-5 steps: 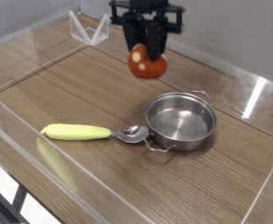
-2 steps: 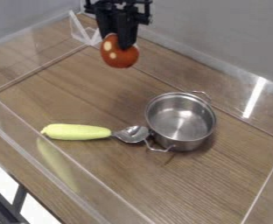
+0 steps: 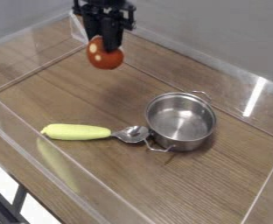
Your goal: Move mushroom to the left side of the table
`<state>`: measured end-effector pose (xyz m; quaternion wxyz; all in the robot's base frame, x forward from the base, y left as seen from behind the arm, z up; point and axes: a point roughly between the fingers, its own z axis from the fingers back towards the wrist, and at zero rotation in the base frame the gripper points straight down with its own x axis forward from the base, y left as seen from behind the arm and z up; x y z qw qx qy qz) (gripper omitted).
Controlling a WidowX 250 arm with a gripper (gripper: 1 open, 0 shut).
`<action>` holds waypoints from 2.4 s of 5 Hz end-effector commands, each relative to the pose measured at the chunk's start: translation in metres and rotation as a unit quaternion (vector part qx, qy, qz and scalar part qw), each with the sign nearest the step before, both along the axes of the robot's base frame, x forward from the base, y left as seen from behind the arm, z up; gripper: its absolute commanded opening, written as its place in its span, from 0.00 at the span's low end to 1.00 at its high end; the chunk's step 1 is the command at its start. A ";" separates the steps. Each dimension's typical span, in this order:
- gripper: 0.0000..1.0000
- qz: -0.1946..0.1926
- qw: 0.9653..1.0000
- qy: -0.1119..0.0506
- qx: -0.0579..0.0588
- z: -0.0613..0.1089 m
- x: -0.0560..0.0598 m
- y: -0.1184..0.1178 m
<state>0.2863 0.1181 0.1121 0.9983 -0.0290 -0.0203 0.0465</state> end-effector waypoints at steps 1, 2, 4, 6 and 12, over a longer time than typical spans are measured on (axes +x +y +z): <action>0.00 0.003 1.000 -0.007 0.015 -0.005 0.001 0.014; 0.00 -0.002 1.000 -0.001 0.021 -0.020 0.003 0.018; 0.00 -0.010 1.000 0.008 0.026 -0.041 0.007 0.025; 1.00 -0.014 0.999 0.009 0.027 -0.052 0.010 0.027; 1.00 -0.015 0.999 -0.034 0.022 -0.009 0.018 0.022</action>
